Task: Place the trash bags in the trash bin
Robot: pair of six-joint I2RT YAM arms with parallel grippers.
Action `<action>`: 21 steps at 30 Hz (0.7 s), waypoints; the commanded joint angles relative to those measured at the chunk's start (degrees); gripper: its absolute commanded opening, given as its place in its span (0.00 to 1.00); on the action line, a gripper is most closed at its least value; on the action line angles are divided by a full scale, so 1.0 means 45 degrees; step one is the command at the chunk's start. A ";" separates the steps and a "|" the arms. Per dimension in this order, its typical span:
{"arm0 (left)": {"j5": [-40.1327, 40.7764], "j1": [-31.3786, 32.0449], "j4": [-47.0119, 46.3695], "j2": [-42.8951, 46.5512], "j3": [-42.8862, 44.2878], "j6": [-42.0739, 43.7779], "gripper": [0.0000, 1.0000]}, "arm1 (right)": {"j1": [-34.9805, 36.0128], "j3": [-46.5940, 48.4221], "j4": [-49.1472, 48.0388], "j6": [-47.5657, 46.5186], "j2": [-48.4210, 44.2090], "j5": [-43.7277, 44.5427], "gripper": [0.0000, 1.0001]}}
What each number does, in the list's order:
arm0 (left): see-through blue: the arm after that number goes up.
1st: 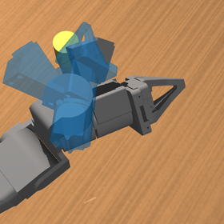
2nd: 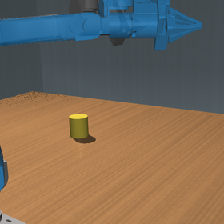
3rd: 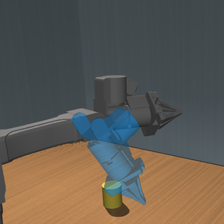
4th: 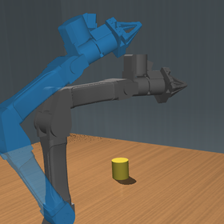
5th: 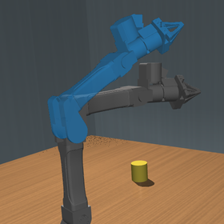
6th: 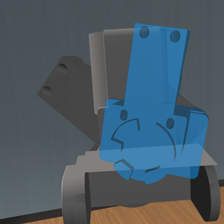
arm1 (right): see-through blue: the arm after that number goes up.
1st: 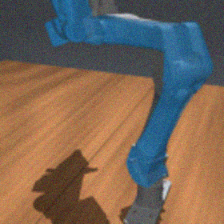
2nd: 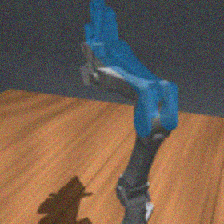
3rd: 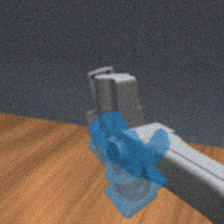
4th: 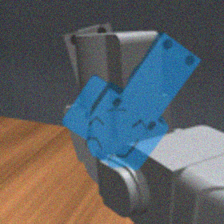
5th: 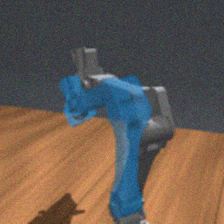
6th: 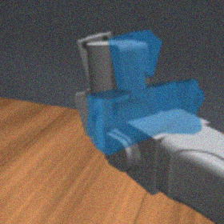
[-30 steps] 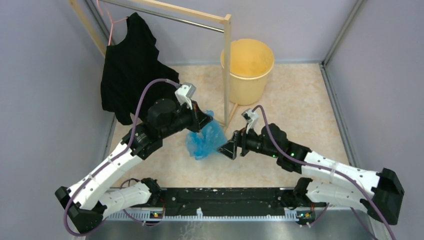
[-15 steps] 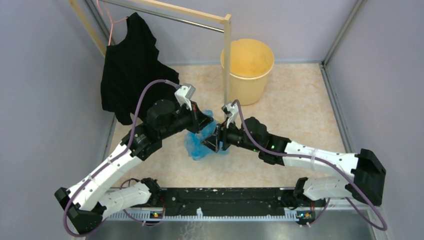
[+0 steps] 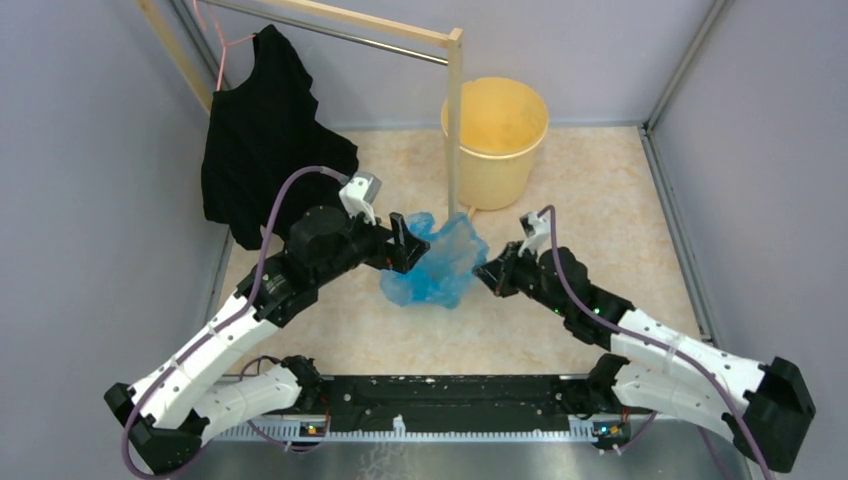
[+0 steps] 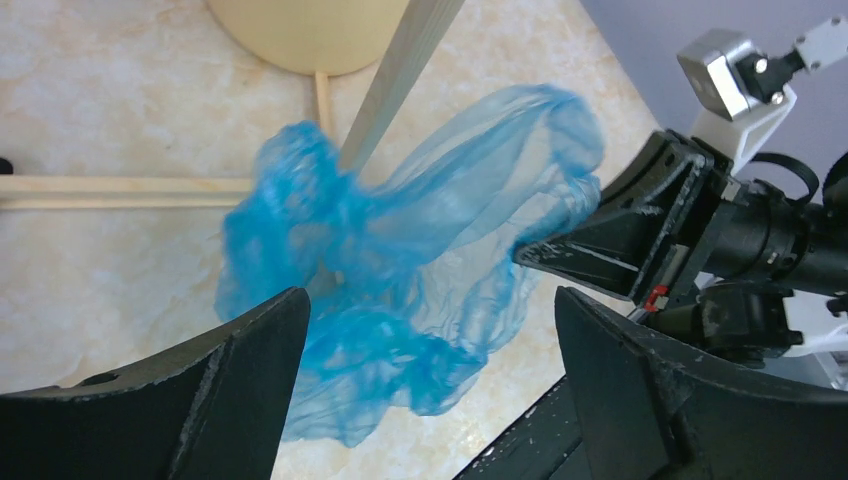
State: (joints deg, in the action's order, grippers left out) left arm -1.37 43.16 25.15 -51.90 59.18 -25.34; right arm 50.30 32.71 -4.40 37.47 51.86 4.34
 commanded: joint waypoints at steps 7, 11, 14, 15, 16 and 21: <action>0.0453 -0.0020 0.0108 -0.0073 -0.1795 -0.0768 0.98 | -0.0733 -0.2221 0.2949 0.0838 -0.3839 -0.0455 0.00; -0.0159 -0.0018 -0.0217 -0.0460 -0.2338 -0.1047 0.98 | -0.0760 -0.1951 0.3176 0.0645 -0.3777 -0.0591 0.00; 0.0005 -0.0020 -0.0409 -0.0774 -0.2282 -0.1089 0.98 | -0.0768 -0.1907 0.2964 0.0589 -0.3523 -0.0904 0.00; -0.0046 -0.0020 -0.0536 -0.0821 -0.2273 -0.1104 0.95 | -0.0768 -0.1899 0.2885 0.0598 -0.3448 -0.0920 0.00; -0.0082 -0.0020 -0.0674 -0.0875 -0.2286 -0.1121 0.92 | -0.0781 -0.1915 0.2833 0.0598 -0.3397 -0.1205 0.00; 0.1283 -0.0020 -0.0499 -0.1371 -0.2469 -0.1109 0.69 | -0.0768 -0.1999 0.2819 0.0641 -0.3426 -0.1430 0.00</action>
State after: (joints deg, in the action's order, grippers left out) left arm -0.05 43.16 24.84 -56.38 48.62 -30.30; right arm 47.33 22.17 9.47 40.53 36.82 -0.54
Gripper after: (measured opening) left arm 0.777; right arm 0.004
